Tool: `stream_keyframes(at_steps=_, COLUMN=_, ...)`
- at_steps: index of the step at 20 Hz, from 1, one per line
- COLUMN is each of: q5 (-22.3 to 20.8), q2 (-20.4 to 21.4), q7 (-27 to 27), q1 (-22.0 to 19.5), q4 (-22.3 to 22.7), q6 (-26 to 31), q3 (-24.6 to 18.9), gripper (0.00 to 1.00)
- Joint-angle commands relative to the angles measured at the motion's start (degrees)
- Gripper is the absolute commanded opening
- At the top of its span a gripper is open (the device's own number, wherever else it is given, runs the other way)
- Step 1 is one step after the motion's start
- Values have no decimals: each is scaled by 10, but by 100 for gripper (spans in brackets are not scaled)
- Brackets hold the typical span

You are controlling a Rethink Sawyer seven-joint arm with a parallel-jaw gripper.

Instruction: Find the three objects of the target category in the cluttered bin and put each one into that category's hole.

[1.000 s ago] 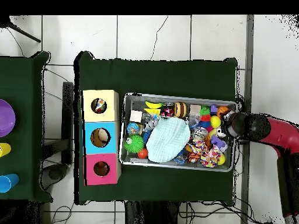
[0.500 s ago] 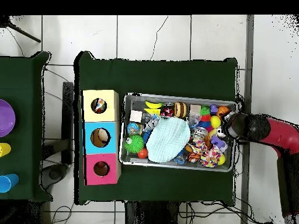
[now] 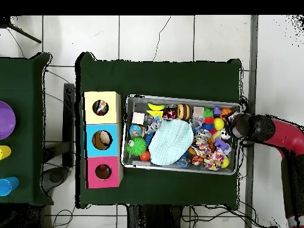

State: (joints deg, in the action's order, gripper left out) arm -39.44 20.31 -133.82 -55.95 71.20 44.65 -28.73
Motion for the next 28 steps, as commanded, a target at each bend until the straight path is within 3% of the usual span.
stream_keyframes(at_steps=1, q5=-17, q2=-120, q7=227, q1=-36, q4=-71, q6=-9, q3=-42, gripper=100)
stream_keyframes(at_steps=3, q5=-7, q2=-150, q7=290, q1=-47, q4=-96, q6=8, q3=-74, gripper=100)
stream_keyframes(at_steps=5, q5=-9, q2=-150, q7=295, q1=-35, q4=-104, q6=31, q3=-72, gripper=100)
stream_keyframes(at_steps=8, q5=-11, q2=-156, q7=289, q1=-44, q4=-83, q6=-11, q3=-79, gripper=100)
stream_keyframes(at_steps=13, q5=-7, q2=-156, q7=306, q1=-35, q4=-93, q6=-6, q3=-69, gripper=100)
stream_keyframes(at_steps=14, q5=-4, q2=-157, q7=314, q1=-35, q4=-94, q6=-8, q3=-67, gripper=0)
stream_keyframes(at_steps=18, q5=-15, q2=-149, q7=309, q1=-30, q4=-90, q6=-22, q3=-57, gripper=0)
stream_keyframes(at_steps=23, q5=-29, q2=-126, q7=250, q1=-9, q4=-79, q6=-28, q3=-24, gripper=0)
stream_keyframes(at_steps=28, q5=-13, q2=-73, q7=185, q1=1, q4=-24, q6=-37, q3=-3, gripper=0)
